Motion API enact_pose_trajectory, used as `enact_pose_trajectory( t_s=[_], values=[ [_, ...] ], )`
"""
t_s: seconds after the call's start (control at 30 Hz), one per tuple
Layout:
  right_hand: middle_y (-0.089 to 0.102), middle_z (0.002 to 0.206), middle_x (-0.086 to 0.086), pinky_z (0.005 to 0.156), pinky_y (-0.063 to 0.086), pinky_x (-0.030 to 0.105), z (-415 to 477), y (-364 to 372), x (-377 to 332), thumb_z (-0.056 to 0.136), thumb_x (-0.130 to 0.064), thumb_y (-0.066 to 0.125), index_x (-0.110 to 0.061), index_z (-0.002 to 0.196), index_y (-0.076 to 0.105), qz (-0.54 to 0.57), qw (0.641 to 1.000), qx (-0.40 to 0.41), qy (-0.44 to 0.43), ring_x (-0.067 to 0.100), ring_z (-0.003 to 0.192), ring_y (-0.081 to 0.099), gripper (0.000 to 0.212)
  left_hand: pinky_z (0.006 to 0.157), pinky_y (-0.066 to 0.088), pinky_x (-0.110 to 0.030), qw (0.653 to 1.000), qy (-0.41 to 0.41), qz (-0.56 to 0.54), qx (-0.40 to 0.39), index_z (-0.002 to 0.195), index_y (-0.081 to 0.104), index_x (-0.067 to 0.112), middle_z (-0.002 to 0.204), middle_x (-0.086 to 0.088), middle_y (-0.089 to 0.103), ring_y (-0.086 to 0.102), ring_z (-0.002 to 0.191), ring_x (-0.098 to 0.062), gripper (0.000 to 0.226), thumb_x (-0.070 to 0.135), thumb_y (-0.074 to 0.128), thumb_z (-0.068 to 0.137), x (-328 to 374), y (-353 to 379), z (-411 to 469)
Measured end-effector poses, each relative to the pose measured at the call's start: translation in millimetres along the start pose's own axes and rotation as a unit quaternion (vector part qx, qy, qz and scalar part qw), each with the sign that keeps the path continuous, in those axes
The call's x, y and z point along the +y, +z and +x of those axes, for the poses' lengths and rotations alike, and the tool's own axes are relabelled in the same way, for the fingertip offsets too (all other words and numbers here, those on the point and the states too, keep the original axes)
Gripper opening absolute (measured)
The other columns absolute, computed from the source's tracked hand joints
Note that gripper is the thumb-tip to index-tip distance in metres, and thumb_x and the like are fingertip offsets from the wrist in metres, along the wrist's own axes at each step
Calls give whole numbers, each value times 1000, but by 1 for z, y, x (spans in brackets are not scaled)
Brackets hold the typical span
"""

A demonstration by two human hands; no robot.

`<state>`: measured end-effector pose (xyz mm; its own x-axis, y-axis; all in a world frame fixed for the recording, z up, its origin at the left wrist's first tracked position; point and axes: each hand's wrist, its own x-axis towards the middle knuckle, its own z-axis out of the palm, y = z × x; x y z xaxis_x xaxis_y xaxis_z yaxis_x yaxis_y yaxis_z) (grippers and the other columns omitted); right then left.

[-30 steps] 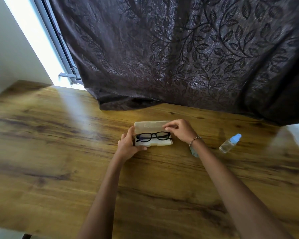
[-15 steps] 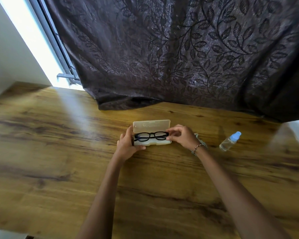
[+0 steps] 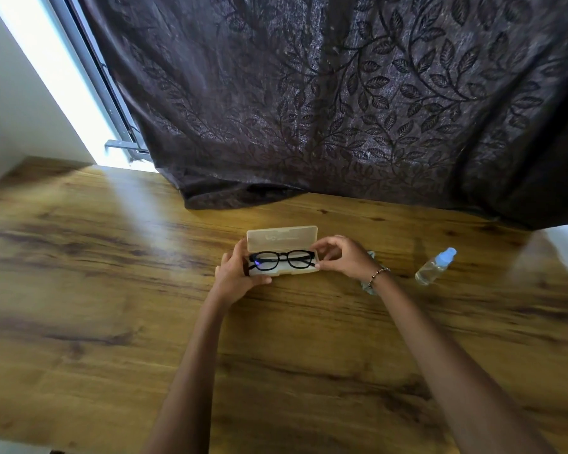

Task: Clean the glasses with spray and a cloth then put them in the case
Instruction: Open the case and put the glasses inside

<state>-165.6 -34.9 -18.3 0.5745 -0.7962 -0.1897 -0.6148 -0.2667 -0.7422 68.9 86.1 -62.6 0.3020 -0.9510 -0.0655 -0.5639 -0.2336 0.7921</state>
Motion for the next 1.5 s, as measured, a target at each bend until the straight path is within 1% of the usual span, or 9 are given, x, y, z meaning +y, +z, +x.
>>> enact_pose_trajectory(
  t_s=[0.1, 0.2, 0.3, 0.4, 0.67, 0.93, 1.07, 1.27, 1.5],
  values=[
    [62, 107, -5, 66, 45, 8, -4, -7, 7, 78, -17, 76, -22, 110, 65, 9, 999, 51, 1, 3, 86, 60, 34, 101, 27, -48, 1000, -3, -3, 11, 143, 25, 33, 131, 5, 53, 33, 126, -19, 89, 33, 79, 71, -3, -4, -2],
    [66, 103, 2, 69, 49, 11, -6, -14, 16, 79, -10, 74, -16, 102, 68, 2, 991, 136, 2, 10, 85, 62, 25, 100, 31, -48, 1000, -5, 4, 18, 143, 27, 31, 130, 7, 53, 33, 123, -19, 89, 34, 79, 71, -1, -6, -4],
    [63, 105, 3, 87, 52, 38, -7, -24, 27, 81, -8, 71, -12, 100, 69, -60, 979, 190, 37, 21, 97, 61, 20, 100, 33, -48, 1000, -8, 15, 18, 144, 28, 30, 131, 4, 51, 32, 119, -17, 90, 38, 79, 71, 0, -7, -3],
    [59, 113, 3, 96, 45, 45, -8, -35, 38, 84, -15, 69, -14, 104, 68, -102, 977, 178, 66, 26, 112, 54, 21, 100, 34, -50, 1000, -7, 19, 7, 146, 26, 30, 134, 2, 49, 31, 119, -17, 91, 40, 77, 71, 0, -9, -2],
    [59, 120, 8, 102, 43, 42, -16, -45, 50, 85, -26, 70, -10, 110, 66, -79, 981, 130, 120, 24, 119, 51, 31, 105, 30, -53, 999, -17, 30, -20, 149, 18, 29, 140, -1, 42, 28, 127, -23, 100, 44, 77, 70, 1, -13, -2],
    [66, 106, 7, 80, 44, 25, -16, -45, 52, 83, -15, 72, -8, 110, 66, -41, 980, 137, 141, 14, 94, 58, 29, 107, 30, -54, 999, -24, 23, -20, 150, 16, 26, 144, -2, 38, 25, 131, -24, 101, 41, 78, 72, 3, -14, -2],
    [67, 99, 6, 78, 43, 23, -15, -44, 53, 81, -8, 71, -9, 108, 66, -37, 977, 134, 163, 13, 89, 57, 27, 107, 31, -53, 999, -21, 21, -22, 150, 17, 25, 144, -3, 37, 26, 131, -24, 99, 42, 77, 73, 2, -14, -2],
    [64, 80, -7, 59, 40, 16, -17, -43, 52, 84, -11, 68, -21, 81, 68, -17, 973, 158, 170, 9, 81, 59, 11, 110, 29, -53, 999, -34, 24, -17, 150, 18, 22, 146, -3, 33, 24, 133, -23, 99, 45, 76, 73, 4, -14, -2],
    [66, 82, -8, 60, 40, 18, -16, -41, 45, 87, -18, 65, -24, 80, 65, 58, 972, 163, 161, 6, 79, 59, 9, 111, 28, -51, 999, -40, 25, -18, 150, 19, 21, 147, -4, 33, 23, 133, -23, 96, 43, 75, 75, 5, -14, -1]
  ],
)
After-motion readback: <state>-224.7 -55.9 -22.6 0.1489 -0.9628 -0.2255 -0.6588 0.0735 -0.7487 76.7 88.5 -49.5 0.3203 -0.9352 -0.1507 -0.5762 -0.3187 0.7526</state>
